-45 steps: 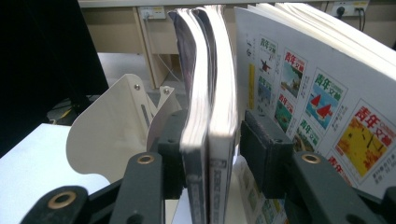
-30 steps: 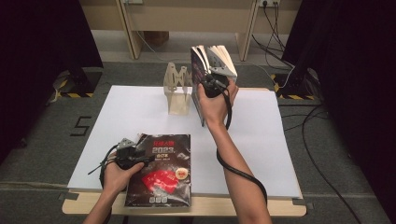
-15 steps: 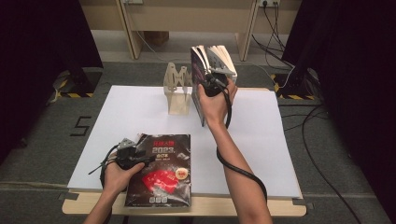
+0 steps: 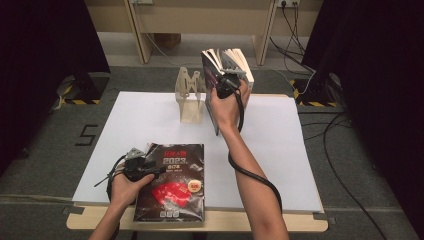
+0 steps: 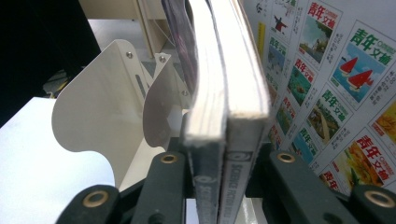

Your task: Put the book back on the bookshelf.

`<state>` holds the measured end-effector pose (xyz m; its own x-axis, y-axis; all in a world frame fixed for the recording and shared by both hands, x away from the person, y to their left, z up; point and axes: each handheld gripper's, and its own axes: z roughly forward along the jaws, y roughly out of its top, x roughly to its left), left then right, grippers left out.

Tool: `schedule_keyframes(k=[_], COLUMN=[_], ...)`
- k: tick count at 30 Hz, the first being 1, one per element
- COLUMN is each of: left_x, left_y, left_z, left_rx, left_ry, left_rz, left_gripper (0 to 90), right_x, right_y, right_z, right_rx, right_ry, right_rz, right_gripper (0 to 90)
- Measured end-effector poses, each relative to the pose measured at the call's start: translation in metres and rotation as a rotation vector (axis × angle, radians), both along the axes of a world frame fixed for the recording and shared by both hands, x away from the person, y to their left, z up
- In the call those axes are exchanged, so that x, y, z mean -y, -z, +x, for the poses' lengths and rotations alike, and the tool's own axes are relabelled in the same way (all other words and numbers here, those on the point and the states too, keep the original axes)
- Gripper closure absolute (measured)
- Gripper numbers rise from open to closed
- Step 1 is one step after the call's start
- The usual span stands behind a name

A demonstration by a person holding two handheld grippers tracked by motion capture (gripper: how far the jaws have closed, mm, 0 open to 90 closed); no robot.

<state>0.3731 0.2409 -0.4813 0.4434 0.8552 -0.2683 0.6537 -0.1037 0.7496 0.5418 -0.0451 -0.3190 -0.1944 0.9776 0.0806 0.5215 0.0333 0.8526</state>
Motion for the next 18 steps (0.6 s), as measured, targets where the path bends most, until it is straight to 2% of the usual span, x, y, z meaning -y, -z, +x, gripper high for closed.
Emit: schedule_keyframes(k=[4, 6, 10, 15, 18], left_x=[-0.0005, -0.0013, -0.0038, -0.0029, -0.0027], left_y=[-0.0004, -0.0003, -0.0002, -0.0001, -0.0005], left_z=[0.0000, 0.0002, 0.0008, 0.0005, 0.0004], left_rx=[-0.001, 0.001, -0.001, 0.001, 0.003], left_ry=[0.003, -0.003, -0.002, 0.000, -0.005], left_rz=[0.000, -0.006, 0.004, 0.001, -0.002], left_gripper=[43.7, 43.7, 43.7, 43.7, 43.7], right_x=[-0.0006, 0.0005, 0.0004, -0.0068, -0.0077], right_y=[0.0007, 0.0023, 0.0038, 0.0054, 0.0069], right_z=[-0.0002, 0.0001, 0.0000, -0.0012, -0.0037], right_rx=[0.012, 0.036, 0.055, 0.081, 0.079], right_ry=[0.030, 0.046, 0.063, 0.059, 0.063], right_rz=[0.022, 0.044, 0.065, 0.036, 0.024], right_gripper=[76.9, 77.0, 77.0, 76.7, 75.8])
